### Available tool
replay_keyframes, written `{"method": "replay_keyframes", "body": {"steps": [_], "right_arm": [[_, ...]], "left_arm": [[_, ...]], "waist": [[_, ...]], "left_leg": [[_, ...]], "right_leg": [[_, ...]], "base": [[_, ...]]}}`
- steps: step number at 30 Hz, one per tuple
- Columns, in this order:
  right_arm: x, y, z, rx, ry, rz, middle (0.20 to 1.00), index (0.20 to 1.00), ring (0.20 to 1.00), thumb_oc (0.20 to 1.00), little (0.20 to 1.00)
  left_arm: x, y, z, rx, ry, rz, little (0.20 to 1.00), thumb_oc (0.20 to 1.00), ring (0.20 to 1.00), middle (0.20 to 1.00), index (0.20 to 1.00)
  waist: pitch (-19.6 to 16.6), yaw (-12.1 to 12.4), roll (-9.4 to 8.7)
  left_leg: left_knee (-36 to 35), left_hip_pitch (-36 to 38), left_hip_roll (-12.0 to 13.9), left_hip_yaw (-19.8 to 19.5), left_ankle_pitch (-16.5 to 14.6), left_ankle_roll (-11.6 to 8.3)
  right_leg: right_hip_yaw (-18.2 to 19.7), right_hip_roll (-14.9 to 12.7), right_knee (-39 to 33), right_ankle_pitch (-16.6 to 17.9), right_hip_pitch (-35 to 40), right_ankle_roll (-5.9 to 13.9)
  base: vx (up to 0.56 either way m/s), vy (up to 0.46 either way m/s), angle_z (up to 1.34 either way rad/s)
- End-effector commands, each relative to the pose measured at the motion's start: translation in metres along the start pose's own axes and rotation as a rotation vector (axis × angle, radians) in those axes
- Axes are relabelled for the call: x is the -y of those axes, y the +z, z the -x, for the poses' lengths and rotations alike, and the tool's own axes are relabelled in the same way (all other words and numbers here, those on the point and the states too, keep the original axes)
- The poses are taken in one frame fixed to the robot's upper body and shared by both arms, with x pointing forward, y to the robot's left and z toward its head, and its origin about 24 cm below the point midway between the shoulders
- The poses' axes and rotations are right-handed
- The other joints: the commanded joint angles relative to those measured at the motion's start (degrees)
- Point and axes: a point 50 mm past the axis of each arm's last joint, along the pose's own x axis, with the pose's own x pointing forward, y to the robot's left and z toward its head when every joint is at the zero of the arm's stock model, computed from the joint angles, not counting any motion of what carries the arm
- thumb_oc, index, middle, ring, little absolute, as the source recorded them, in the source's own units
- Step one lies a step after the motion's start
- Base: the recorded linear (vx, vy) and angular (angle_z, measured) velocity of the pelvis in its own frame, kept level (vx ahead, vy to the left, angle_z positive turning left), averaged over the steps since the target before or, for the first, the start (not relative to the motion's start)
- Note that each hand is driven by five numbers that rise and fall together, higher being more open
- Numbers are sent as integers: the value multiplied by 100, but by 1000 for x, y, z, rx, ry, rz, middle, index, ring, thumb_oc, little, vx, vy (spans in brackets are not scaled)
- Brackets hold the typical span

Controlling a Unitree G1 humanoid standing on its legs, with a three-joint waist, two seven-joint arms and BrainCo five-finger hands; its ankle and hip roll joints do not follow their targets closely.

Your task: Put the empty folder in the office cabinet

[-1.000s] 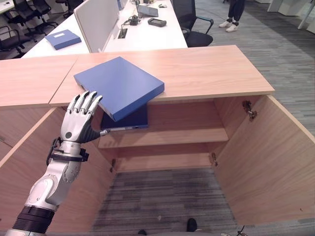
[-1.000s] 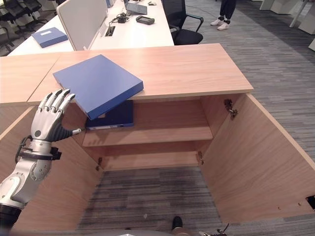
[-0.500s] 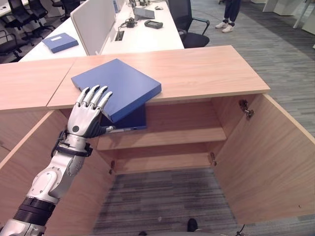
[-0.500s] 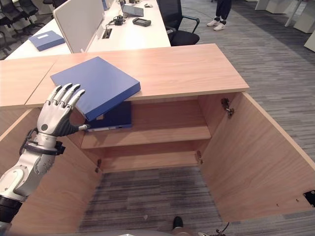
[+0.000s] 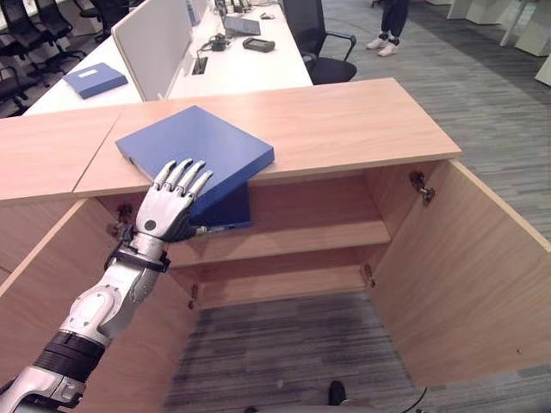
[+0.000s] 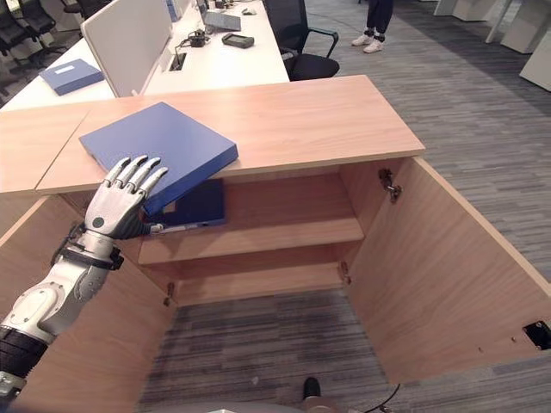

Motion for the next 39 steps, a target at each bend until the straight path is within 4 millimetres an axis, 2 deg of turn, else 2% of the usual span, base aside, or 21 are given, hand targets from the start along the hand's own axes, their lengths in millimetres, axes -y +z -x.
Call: {"method": "replay_keyframes", "body": {"steps": [1, 10, 22, 39], "right_arm": [[3, 15, -3, 21, -17, -37, 1000, 1000, 1000, 1000, 1000], [5, 14, -3, 16, -26, -54, 1000, 1000, 1000, 1000, 1000], [6, 15, -3, 16, -29, -61, 1000, 1000, 1000, 1000, 1000], [4, 18, -4, 28, -26, -85, 1000, 1000, 1000, 1000, 1000]], "left_arm": [[-29, -17, -30, 9, 105, -128, 1000, 1000, 1000, 1000, 1000], [-18, -19, -32, -7, 57, -137, 1000, 1000, 1000, 1000, 1000], [-23, -26, -33, -26, 73, -178, 1000, 1000, 1000, 1000, 1000], [-18, -35, -32, -93, 67, -194, 1000, 1000, 1000, 1000, 1000]], "waist": [[105, -130, -205], [99, -167, -201], [79, -126, -232], [68, -125, -244]], "left_leg": [[69, 44, 3, -36, -424, -164], [69, 86, 9, -43, -429, -165], [69, 71, 12, -42, -429, -168], [69, 77, 2, -46, -428, -161]], "right_leg": [[31, -505, 52, -716, 604, 700], [28, -499, 63, -745, 649, 691], [11, -497, 63, -760, 647, 700], [-12, -504, 61, -768, 669, 702]], "base": [[0, 0, 0], [0, 0, 0], [0, 0, 0], [0, 0, 0]]}}
